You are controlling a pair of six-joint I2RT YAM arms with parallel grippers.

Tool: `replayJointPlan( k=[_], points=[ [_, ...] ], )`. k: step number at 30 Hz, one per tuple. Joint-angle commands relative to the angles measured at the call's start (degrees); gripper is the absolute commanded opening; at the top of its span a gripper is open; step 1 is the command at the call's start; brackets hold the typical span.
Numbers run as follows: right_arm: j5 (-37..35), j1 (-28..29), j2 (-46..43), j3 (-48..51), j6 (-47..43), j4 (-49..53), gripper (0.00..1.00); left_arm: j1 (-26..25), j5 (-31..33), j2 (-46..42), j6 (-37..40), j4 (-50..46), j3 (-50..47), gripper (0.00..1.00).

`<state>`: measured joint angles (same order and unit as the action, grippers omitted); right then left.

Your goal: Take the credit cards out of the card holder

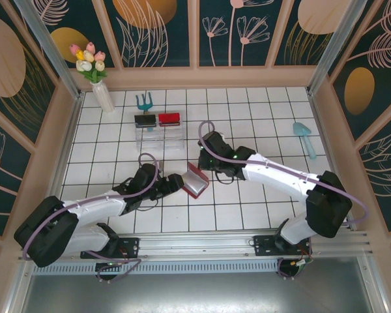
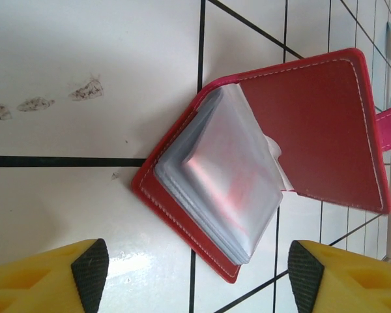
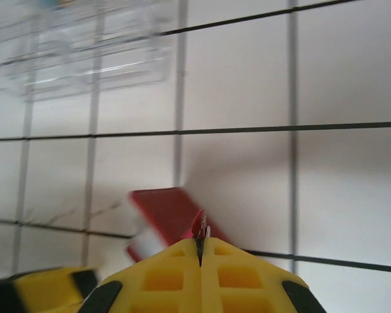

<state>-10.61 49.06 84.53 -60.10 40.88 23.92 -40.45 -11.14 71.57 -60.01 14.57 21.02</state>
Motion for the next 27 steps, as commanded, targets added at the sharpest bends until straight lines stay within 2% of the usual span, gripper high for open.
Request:
replayJointPlan(
  k=[1,5,9,12,14,18,20,22,27],
  points=[
    [-3.68,-4.30,-2.43,4.12,0.03,0.20,0.00,0.28,-0.06,1.51,1.10,-1.19,1.16,0.72],
    [-4.59,-9.99,-2.84,10.39,-0.30,-0.47,0.00,0.29,-1.03,3.57,1.93,-1.64,3.13,0.68],
    [-6.46,-12.99,-3.12,15.44,-0.80,-0.96,0.00,0.28,-1.77,5.98,2.55,-2.30,5.57,0.61],
    [-4.52,-14.65,-3.17,17.68,-1.58,-1.93,0.00,0.30,-2.89,7.75,2.93,-1.99,7.46,0.53],
    [-3.80,-14.70,-3.07,18.09,-1.89,-2.02,0.00,0.29,-3.53,8.70,3.28,-1.78,8.85,0.44],
    [-2.87,-14.63,-3.76,18.98,-1.88,-2.86,0.00,0.29,-4.57,10.63,4.45,-1.69,12.48,0.33],
    [-2.92,-14.70,-3.63,19.30,-1.69,-2.87,0.00,0.35,-5.01,12.23,5.43,-1.63,14.94,0.31],
    [-3.18,-14.71,-3.33,19.63,-1.51,-2.74,0.00,0.28,-5.51,14.50,6.09,-1.66,18.07,0.23],
    [-2.40,-14.72,-4.60,20.21,-1.12,-3.27,0.00,0.19,-5.52,21.04,8.14,-3.10,24.15,0.24]
  ],
)
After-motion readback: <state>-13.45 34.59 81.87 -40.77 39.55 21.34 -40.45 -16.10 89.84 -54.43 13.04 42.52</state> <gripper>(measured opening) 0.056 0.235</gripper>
